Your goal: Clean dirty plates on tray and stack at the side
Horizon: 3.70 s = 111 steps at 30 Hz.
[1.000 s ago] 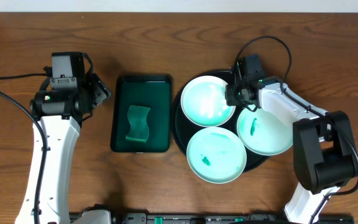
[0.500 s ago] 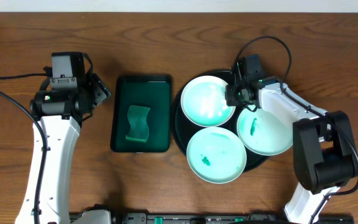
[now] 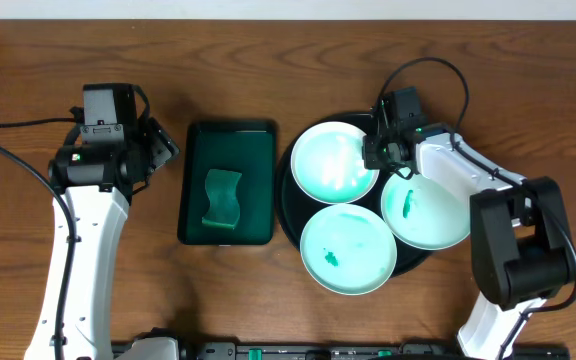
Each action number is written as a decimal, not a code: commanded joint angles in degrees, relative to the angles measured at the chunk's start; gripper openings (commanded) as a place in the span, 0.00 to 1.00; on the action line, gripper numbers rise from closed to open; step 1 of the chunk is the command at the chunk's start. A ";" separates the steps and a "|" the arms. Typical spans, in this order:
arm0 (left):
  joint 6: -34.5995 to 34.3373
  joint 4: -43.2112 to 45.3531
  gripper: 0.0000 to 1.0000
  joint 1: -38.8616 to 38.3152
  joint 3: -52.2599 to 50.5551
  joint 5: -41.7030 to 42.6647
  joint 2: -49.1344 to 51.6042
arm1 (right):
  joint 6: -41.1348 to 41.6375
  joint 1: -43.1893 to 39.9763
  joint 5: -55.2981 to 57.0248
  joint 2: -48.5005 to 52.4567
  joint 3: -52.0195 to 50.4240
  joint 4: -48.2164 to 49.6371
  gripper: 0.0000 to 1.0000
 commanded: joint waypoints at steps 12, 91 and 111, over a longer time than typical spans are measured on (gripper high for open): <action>-0.48 -0.15 0.80 0.24 0.57 -0.33 0.11 | 0.35 -0.66 0.59 -0.07 -0.31 0.13 0.01; -0.48 -0.15 0.80 0.24 0.57 -0.33 0.11 | 6.38 22.47 19.23 -1.81 31.30 -18.08 0.01; -0.48 -0.15 0.80 0.24 0.57 -0.33 0.11 | -18.18 33.53 53.44 -1.84 31.30 -1.11 0.01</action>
